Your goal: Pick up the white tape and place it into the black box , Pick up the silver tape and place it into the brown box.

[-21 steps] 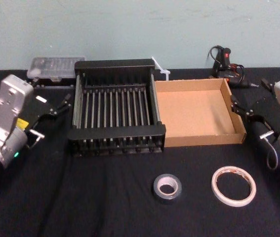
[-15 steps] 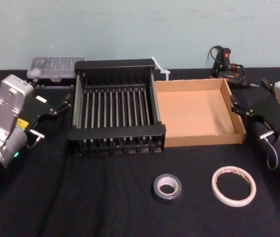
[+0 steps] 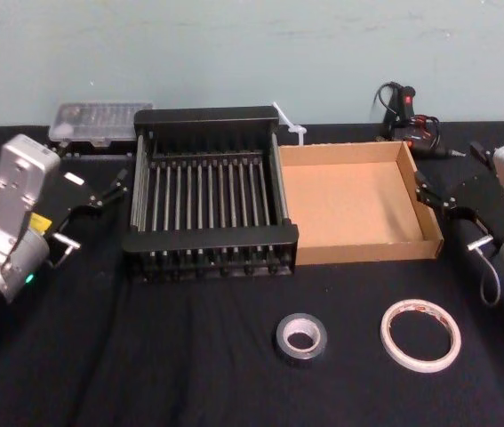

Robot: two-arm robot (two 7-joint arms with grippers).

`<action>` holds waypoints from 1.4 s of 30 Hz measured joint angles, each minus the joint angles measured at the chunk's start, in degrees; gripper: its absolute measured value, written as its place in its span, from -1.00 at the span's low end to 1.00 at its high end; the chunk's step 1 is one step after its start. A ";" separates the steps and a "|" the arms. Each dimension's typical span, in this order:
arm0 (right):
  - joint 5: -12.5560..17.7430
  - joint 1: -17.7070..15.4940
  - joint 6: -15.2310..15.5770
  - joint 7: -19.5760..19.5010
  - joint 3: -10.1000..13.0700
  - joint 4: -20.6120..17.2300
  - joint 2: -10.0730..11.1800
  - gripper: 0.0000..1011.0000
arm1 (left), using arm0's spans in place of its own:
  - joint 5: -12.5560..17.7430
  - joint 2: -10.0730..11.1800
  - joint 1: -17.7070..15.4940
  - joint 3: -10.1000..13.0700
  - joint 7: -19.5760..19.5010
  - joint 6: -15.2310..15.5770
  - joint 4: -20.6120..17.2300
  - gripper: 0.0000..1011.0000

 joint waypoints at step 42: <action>9.84 -8.93 11.16 8.37 9.01 -14.08 6.18 0.98 | 0.00 0.00 0.00 0.00 0.00 0.00 0.00 0.98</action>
